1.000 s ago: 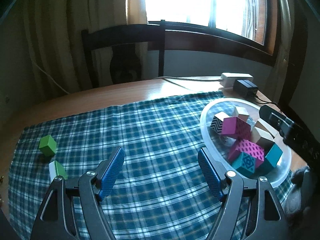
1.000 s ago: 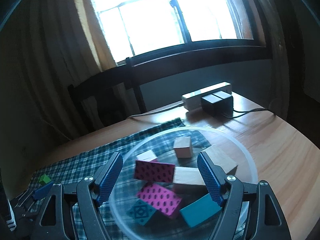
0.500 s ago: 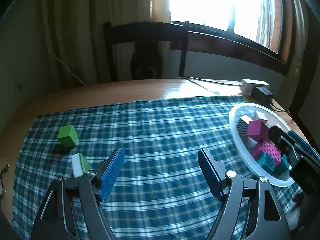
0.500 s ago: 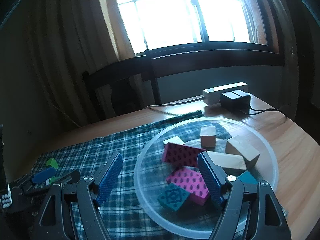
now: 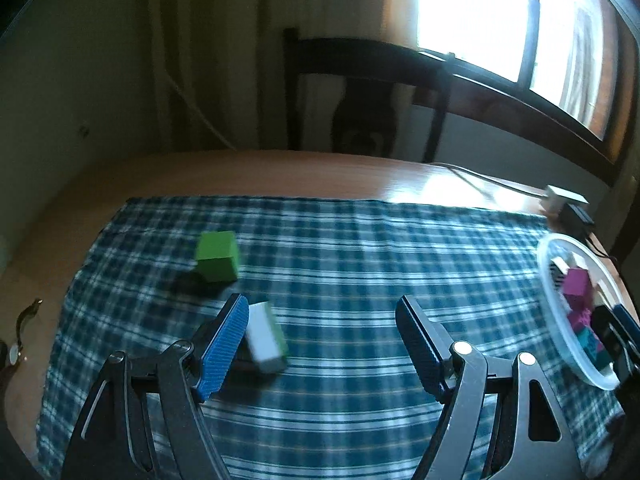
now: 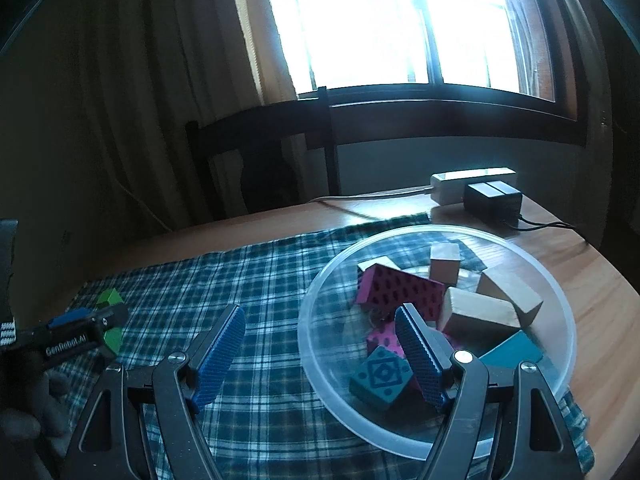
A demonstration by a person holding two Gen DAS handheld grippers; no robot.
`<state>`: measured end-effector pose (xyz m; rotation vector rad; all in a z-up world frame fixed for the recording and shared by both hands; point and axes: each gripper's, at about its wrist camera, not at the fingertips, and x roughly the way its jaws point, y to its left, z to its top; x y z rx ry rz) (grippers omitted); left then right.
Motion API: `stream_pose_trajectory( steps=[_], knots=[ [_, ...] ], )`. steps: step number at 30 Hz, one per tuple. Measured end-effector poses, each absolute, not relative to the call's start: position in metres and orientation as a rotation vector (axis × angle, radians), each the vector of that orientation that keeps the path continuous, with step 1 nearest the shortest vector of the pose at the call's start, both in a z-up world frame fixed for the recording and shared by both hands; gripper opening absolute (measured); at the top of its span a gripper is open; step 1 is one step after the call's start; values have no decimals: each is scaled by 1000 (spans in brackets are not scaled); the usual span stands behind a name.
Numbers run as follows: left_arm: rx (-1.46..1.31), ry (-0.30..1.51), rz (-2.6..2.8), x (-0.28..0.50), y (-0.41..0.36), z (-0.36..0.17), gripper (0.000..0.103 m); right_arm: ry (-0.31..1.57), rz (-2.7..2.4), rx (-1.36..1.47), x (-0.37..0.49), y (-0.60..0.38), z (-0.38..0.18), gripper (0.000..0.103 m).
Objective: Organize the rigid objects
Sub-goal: 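Move both open tools back toward the white-and-green block and green cube, then grasp the white-and-green block with the left tool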
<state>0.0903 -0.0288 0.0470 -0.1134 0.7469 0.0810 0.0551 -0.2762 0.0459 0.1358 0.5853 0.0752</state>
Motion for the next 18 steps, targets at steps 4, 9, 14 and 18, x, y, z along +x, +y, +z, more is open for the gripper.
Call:
stream_pose_trajectory(
  steps=[4, 9, 14, 18],
  knots=[
    [-131, 766, 112, 92, -16, 40, 77, 596, 84, 126, 56, -273, 43, 81],
    [-136, 797, 126, 96, -9, 29, 77, 608, 93, 119, 56, -269, 41, 81],
    [-148, 828, 133, 101, -5, 20, 77, 614, 105, 115, 56, -267, 41, 81],
    [-163, 849, 161, 104, 4, 14, 77, 618, 115, 110, 55, -266, 40, 81]
  ],
)
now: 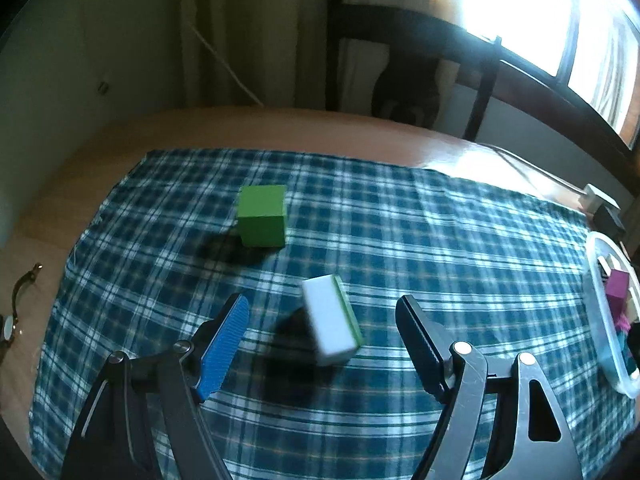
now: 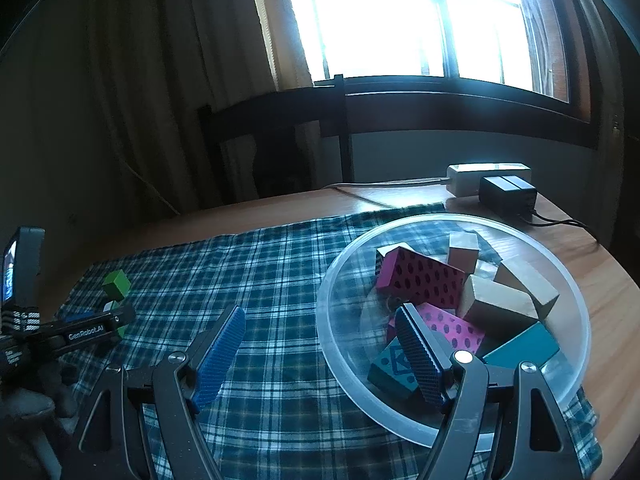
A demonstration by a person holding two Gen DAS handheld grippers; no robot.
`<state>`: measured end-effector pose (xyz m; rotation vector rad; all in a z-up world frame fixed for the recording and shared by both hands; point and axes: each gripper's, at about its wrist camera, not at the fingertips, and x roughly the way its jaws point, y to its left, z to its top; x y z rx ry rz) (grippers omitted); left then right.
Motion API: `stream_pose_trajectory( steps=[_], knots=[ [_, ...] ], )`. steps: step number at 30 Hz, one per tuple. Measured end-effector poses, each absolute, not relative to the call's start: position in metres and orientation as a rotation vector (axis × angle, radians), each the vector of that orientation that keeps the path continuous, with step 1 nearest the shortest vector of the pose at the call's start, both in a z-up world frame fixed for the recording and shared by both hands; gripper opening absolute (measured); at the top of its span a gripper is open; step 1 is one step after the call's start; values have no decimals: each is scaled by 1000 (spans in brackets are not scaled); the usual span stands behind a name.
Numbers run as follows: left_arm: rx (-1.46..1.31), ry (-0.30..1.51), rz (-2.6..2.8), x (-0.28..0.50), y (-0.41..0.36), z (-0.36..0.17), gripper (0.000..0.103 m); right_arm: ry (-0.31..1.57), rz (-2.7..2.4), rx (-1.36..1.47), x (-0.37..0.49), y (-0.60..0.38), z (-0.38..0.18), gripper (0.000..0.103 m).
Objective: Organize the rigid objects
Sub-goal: 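Grasp the white-and-green block with the left tool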
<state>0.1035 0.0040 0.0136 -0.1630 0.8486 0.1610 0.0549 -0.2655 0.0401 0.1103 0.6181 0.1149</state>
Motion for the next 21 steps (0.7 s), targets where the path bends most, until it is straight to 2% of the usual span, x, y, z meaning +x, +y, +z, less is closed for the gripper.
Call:
stream_pose_trajectory(
  steps=[2, 4, 9, 11, 13, 14, 21],
  knots=[
    [-176, 861, 167, 105, 9, 10, 75, 619, 118, 109, 55, -265, 40, 81],
    [-186, 876, 173, 107, 12, 7, 66, 621, 121, 107, 55, -264, 40, 81],
    [-169, 869, 192, 109, 13, 6, 53, 623, 126, 109, 55, -264, 40, 81],
    [-164, 868, 195, 110, 14, 6, 41, 625, 129, 107, 54, -263, 40, 81],
    [-157, 866, 196, 112, 16, 5, 23, 624, 131, 102, 54, -262, 39, 81],
    [-155, 866, 195, 113, 18, 4, 20, 624, 133, 100, 54, -262, 39, 81],
    [-130, 852, 194, 104, 12, 11, 20, 630, 137, 101, 54, -262, 39, 81]
  ],
)
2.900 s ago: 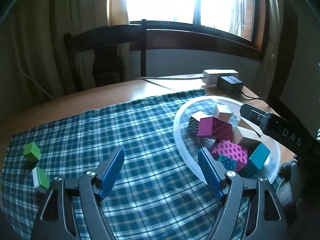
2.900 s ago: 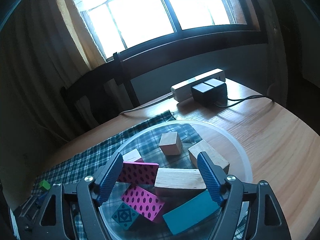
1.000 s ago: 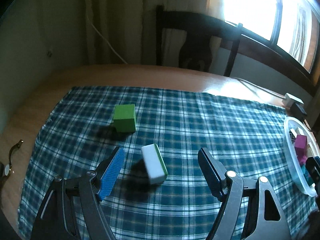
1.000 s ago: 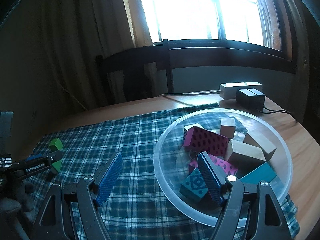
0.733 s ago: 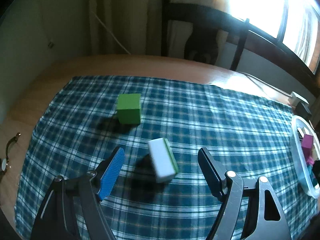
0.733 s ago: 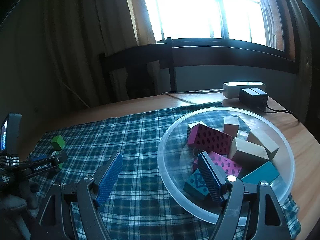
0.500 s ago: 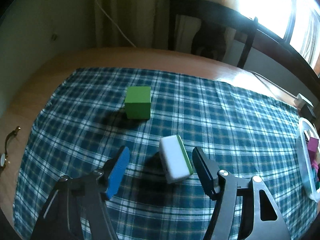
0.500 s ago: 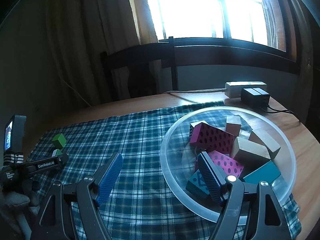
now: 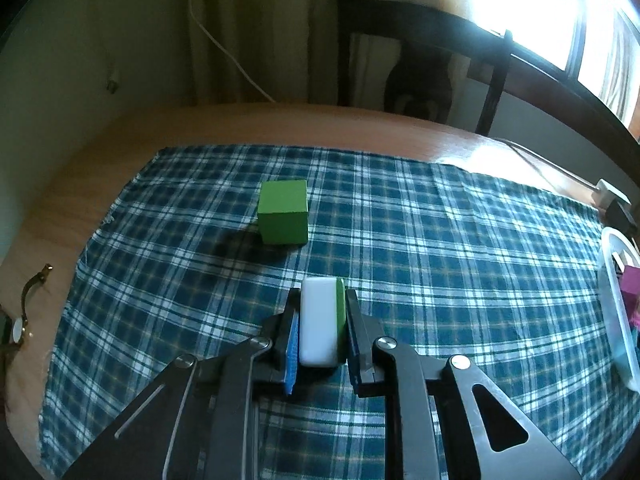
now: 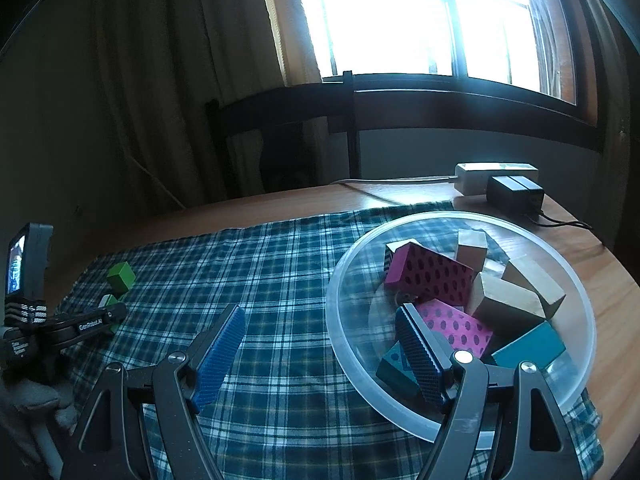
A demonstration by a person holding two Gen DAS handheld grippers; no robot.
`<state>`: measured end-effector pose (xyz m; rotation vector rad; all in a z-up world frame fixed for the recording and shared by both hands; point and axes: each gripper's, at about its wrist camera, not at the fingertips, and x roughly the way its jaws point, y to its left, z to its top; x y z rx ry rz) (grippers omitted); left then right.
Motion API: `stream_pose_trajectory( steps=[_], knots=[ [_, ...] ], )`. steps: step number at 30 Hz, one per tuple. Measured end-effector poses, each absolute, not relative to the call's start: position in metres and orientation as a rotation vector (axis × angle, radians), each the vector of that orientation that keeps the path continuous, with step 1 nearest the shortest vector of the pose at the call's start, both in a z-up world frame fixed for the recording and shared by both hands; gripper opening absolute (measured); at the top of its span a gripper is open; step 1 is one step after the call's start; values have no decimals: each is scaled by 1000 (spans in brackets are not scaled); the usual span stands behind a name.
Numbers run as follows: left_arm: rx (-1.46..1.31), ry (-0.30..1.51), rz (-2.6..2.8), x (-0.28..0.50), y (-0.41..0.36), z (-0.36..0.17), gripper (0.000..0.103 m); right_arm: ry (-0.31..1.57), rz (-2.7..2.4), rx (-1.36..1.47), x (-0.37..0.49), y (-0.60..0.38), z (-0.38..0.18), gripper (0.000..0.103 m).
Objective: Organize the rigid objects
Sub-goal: 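Grasp the white-and-green block with the left tool, then grasp the green cube with the right tool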
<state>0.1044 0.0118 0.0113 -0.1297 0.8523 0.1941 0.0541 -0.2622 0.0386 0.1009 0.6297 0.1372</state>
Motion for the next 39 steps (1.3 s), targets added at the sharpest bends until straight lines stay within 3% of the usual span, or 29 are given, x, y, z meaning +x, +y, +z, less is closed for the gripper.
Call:
stream_pose_trajectory(
  steps=[20, 39],
  knots=[
    [-137, 763, 242, 56, 59, 37, 20, 679, 172, 152, 58, -252, 38, 81],
    [-213, 715, 187, 30, 87, 50, 20, 818, 434, 69, 114, -93, 34, 81]
  ],
)
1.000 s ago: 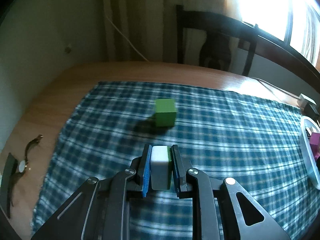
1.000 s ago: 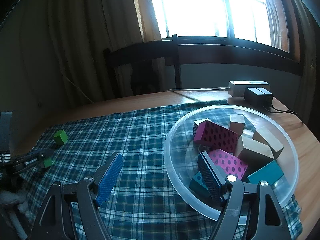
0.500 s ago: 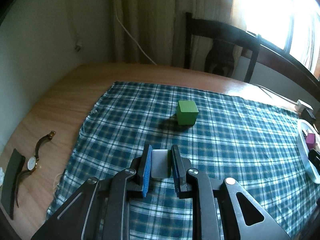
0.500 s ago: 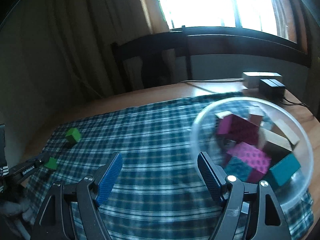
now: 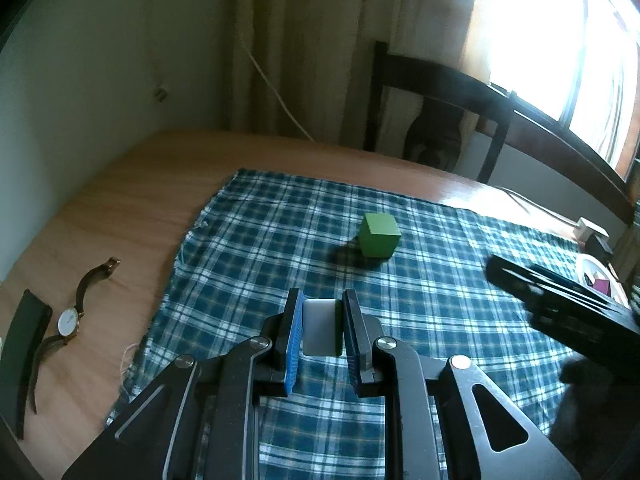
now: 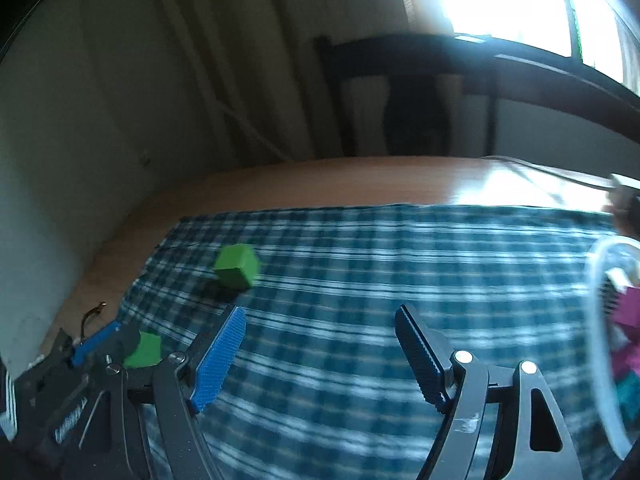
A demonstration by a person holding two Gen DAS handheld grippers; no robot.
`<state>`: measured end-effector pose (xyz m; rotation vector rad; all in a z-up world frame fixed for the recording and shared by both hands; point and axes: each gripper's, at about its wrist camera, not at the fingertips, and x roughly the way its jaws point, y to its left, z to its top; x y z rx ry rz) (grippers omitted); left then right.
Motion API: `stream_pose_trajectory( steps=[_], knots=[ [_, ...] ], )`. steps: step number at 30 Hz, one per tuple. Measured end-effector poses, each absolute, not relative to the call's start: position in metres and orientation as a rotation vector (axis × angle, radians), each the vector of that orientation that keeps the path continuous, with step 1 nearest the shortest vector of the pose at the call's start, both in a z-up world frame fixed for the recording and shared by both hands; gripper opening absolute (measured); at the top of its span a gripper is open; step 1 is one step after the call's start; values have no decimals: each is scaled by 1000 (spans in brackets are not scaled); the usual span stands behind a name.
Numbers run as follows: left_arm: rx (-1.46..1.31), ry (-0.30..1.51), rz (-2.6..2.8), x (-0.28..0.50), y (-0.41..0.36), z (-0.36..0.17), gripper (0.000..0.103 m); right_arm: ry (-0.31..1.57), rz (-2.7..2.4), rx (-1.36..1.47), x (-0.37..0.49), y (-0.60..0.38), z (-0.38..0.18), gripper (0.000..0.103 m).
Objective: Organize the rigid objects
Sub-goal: 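Grasp the green cube with the right tool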
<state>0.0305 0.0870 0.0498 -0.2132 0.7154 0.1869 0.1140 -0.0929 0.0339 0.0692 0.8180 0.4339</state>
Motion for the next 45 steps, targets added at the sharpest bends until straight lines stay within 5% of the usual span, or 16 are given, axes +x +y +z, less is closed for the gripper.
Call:
stream_pose_trajectory(
  steps=[9, 15, 23, 28, 45],
  knots=[
    [-243, 723, 208, 28, 92, 50, 20, 851, 497, 17, 146, -29, 24, 80],
    [-254, 725, 217, 27, 95, 50, 20, 893, 538, -17, 161, -3, 14, 68],
    [-259, 728, 211, 27, 96, 48, 20, 933, 551, -47, 173, 14, 0, 39],
    [-257, 731, 201, 26, 95, 49, 20, 927, 550, -46, 171, 12, 0, 32],
    [-236, 722, 139, 27, 80, 50, 20, 871, 495, 36, 121, -63, 27, 31]
  ],
)
